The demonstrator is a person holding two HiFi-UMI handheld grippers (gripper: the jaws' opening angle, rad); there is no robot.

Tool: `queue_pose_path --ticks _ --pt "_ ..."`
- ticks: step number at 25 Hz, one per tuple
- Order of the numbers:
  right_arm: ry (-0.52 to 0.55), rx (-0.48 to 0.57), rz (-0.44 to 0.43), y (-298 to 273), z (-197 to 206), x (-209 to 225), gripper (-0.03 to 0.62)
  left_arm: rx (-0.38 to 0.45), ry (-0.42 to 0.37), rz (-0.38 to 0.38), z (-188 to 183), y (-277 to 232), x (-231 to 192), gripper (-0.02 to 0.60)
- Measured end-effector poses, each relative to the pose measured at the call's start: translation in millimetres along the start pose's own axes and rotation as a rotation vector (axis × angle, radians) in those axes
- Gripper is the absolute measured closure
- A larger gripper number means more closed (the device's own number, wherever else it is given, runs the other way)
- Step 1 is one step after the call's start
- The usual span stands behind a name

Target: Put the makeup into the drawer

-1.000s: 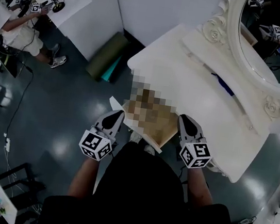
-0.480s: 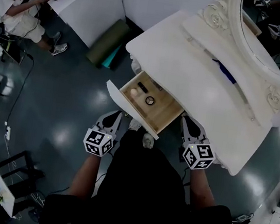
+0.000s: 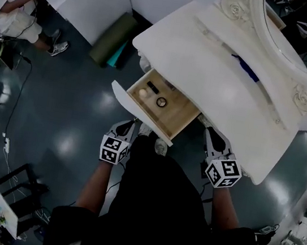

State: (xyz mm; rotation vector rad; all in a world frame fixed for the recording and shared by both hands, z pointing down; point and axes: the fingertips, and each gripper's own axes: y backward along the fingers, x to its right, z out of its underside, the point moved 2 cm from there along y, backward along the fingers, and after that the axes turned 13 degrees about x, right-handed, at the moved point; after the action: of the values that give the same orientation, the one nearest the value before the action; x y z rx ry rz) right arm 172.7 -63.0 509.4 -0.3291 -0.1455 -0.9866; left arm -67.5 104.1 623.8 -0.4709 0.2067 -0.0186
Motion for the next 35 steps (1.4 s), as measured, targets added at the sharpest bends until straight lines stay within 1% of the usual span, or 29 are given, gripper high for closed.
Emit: queue_pose_path --ticks 6,10,13,20,24,29,35 --pt "-0.007 -0.012 0.056 16.8 5.1 11.0 0.549 -0.105 -0.032 0.011 33.9 -20.5 -6.2 0.56" --pt "-0.042 -0.005 0.079 22.6 1.9 14.3 0.549 -0.147 -0.022 0.011 45.4 -29.4 -8.7 0.56" --pt "-0.048 -0.002 0.094 26.9 0.4 17.3 0.549 -0.164 -0.014 0.014 51.9 -35.1 -8.8 0.56" --pt "-0.072 0.013 0.138 35.4 -1.6 26.6 0.549 -0.155 0.015 0.017 44.7 -48.3 -10.6 0.56" --pt "-0.079 0.019 0.158 43.5 -1.1 31.3 0.549 -0.16 0.006 0.019 41.0 -56.1 -7.7 0.56" --pt "-0.077 0.031 0.19 54.4 -2.0 35.0 0.549 -0.154 0.014 0.017 34.4 -71.1 -4.7 0.56" --pt "-0.074 0.055 0.245 70.0 -7.8 41.5 0.549 -0.151 -0.01 0.045 24.6 -92.4 -1.8 0.56"
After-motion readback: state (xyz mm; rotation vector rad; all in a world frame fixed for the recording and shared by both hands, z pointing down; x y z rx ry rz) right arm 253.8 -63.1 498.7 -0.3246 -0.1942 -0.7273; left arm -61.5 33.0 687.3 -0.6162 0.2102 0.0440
